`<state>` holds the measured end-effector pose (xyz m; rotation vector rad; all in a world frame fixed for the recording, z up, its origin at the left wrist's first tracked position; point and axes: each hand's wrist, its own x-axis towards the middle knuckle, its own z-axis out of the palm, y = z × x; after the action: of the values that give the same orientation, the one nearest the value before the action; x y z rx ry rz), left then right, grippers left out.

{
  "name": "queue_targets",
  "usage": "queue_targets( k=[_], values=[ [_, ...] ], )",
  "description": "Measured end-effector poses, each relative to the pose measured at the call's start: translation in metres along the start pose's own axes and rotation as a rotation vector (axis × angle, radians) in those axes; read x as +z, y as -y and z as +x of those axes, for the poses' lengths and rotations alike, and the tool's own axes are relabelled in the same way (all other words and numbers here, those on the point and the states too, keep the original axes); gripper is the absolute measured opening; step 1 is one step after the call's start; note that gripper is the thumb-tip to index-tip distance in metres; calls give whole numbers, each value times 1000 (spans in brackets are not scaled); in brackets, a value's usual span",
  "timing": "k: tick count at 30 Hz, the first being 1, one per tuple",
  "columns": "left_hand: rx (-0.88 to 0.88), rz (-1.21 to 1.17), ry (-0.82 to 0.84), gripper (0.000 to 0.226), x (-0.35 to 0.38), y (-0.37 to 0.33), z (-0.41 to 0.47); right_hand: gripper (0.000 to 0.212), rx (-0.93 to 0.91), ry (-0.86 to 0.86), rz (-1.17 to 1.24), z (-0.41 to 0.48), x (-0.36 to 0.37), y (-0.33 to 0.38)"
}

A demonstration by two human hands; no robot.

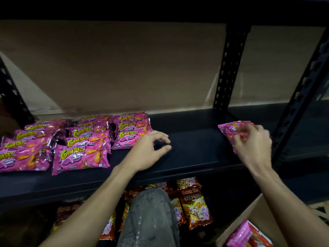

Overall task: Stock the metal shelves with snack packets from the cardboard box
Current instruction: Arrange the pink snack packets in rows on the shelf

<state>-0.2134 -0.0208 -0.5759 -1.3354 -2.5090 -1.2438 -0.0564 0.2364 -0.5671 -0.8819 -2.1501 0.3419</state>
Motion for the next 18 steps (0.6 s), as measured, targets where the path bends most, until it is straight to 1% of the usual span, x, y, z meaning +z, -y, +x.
queue_targets(
  k=[3, 5, 7, 9, 11, 14, 18],
  values=[
    [-73, -69, 20, 13, 14, 6, -2, 47, 125, 52, -173, 5, 4, -8],
    [-96, -94, 28, 12, 19, 8, -3, 57, 156, 111, -272, 5, 8, -11],
    [-105, -113, 19, 11, 22, 9, -5, 55, 153, 146, -315, 0, 11, -11],
    [-101, -120, 6, 11, 22, 9, -7, 50, 116, 144, -309, -5, 13, -8],
    [-103, -119, 11, 11, 21, 9, -7, 48, 67, 143, -260, -12, 14, -2],
    [-97, -96, 22, 13, 19, 7, -7, 47, 22, 185, -114, -22, 16, 5],
    [-114, -163, 60, 12, 16, 4, -6, 47, 31, 297, 166, -29, 17, 16]
  ],
)
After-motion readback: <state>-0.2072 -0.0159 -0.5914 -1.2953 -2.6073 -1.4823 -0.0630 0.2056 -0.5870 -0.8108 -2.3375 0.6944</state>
